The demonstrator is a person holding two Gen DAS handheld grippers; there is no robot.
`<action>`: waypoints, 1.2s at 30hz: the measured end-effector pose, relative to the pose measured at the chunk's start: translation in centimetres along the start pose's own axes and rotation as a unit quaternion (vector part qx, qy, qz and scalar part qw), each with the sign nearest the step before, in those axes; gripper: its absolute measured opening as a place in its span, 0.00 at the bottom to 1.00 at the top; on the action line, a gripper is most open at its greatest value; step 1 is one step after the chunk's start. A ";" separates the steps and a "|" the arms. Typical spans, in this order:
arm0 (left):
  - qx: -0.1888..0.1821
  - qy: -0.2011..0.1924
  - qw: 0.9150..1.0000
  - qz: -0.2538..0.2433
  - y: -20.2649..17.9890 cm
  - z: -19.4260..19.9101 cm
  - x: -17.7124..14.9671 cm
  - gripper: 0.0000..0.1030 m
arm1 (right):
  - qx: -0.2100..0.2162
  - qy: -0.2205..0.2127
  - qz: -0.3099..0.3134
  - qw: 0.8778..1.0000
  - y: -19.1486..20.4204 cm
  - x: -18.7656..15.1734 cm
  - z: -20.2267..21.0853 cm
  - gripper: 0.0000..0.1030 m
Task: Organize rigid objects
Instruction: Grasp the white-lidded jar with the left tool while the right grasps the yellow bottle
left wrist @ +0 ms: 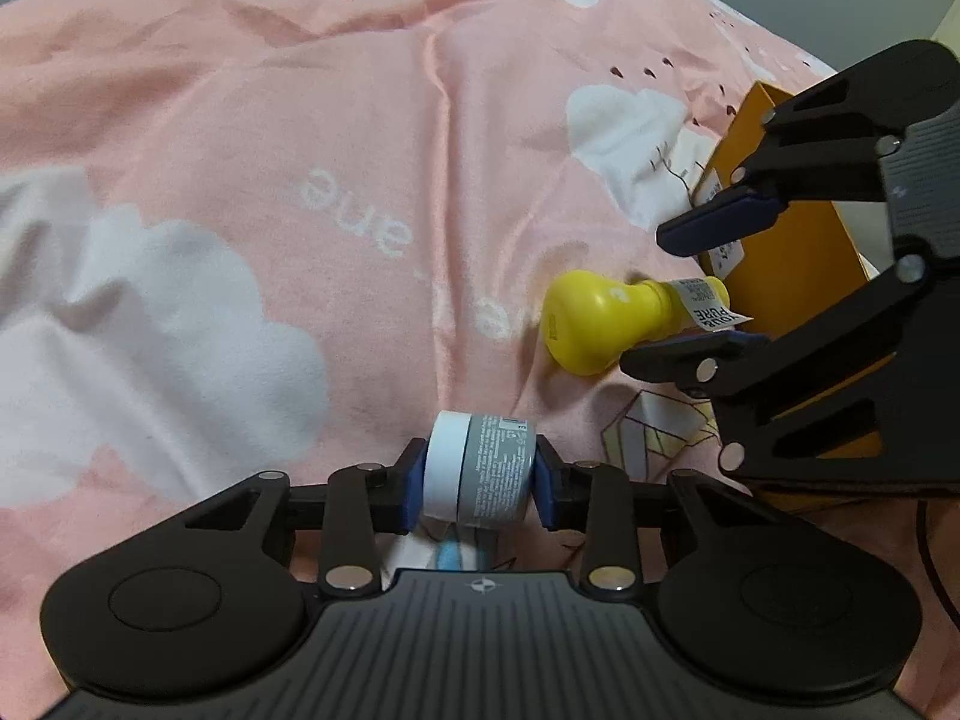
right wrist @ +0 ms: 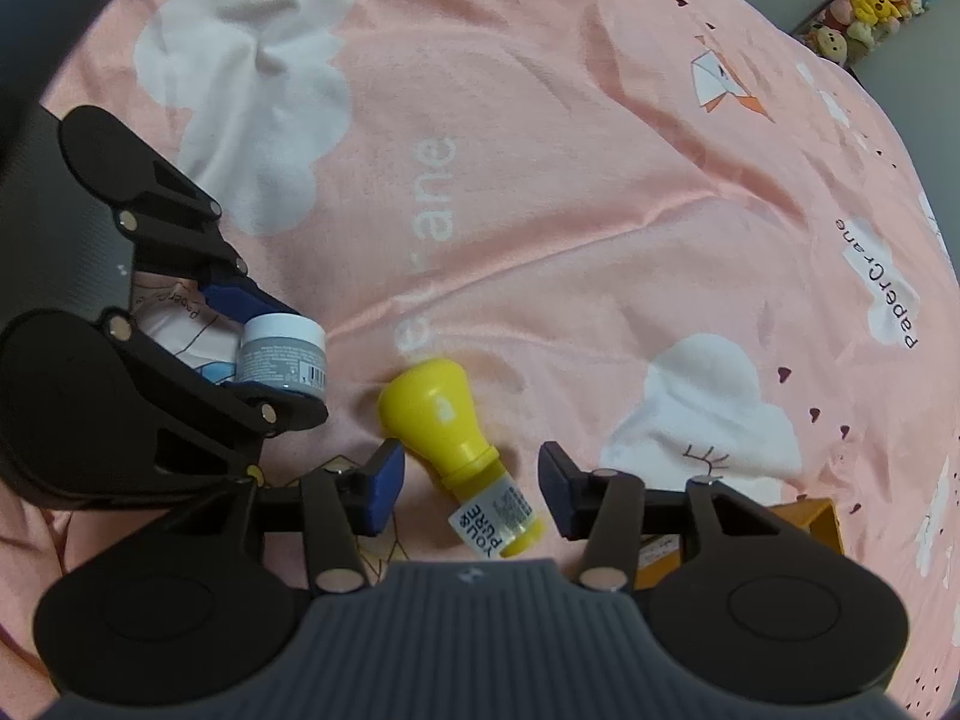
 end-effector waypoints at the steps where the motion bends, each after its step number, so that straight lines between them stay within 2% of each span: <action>1: 0.004 -0.002 1.000 0.003 0.1 0.3 -0.1 0.39 | 0.001 0.000 0.002 1.000 0.1 0.1 -0.1 0.48; 8: 0.019 -0.007 1.000 0.017 1.1 1.4 -0.5 0.38 | 0.012 0.009 0.026 1.000 0.9 1.0 -1.1 0.47; 16: -0.016 0.017 0.998 0.054 2.2 0.0 -1.0 0.41 | 0.028 0.023 0.016 0.999 1.1 2.2 -3.0 0.42; 22: -0.022 0.017 0.997 0.065 2.3 -0.4 -1.0 0.39 | 0.028 0.025 0.004 0.999 1.3 2.8 -3.5 0.39; 36: -0.008 -0.035 0.997 0.064 1.5 3.3 -1.0 0.38 | 0.024 -0.037 -0.078 0.996 1.0 0.8 2.0 0.37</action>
Point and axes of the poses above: each gripper's, at about its wrist camera, not at the fingertips, and z roughly against the way its jaws point, y to its left, x to its top, the point moved 8 cm from there along -z, roughly the way its jaws point, and after that the axes turned 7 degrees about y, right-handed, at the moved point
